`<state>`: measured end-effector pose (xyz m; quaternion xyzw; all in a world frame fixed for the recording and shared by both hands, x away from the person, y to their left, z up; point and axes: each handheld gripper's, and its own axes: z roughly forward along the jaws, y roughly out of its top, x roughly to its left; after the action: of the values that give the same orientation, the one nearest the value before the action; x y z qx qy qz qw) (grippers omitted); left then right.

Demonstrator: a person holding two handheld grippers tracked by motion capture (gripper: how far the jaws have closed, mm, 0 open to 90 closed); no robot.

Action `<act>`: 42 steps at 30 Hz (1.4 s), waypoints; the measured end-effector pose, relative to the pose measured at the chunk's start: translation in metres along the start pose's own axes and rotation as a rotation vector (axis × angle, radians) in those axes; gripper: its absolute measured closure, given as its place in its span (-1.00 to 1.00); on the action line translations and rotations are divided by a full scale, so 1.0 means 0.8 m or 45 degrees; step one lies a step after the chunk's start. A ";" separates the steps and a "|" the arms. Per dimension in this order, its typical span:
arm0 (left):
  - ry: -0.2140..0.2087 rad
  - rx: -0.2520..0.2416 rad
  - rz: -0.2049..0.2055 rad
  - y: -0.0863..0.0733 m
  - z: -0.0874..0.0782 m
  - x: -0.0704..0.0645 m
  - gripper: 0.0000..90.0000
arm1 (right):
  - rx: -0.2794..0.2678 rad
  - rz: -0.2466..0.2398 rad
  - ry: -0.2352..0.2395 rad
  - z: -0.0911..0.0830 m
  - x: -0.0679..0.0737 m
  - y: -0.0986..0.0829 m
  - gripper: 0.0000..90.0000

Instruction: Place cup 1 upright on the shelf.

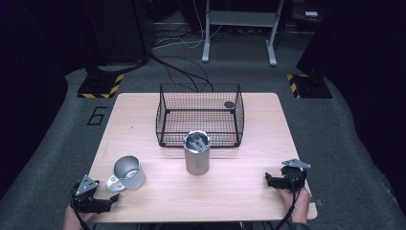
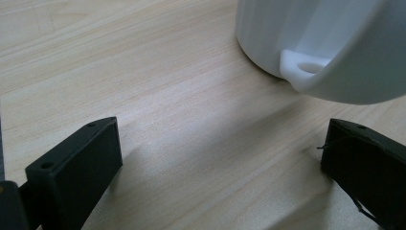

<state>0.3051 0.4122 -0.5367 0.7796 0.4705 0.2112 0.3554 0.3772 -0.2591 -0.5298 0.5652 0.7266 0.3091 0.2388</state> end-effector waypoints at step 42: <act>0.018 -0.009 -0.013 0.000 0.001 0.000 -0.99 | -0.111 -0.092 0.245 -0.054 0.064 0.045 -0.99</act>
<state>0.3056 0.4119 -0.5373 0.7744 0.4763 0.2164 0.3558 0.3589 -0.2111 -0.4736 0.4954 0.7520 0.3843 0.2032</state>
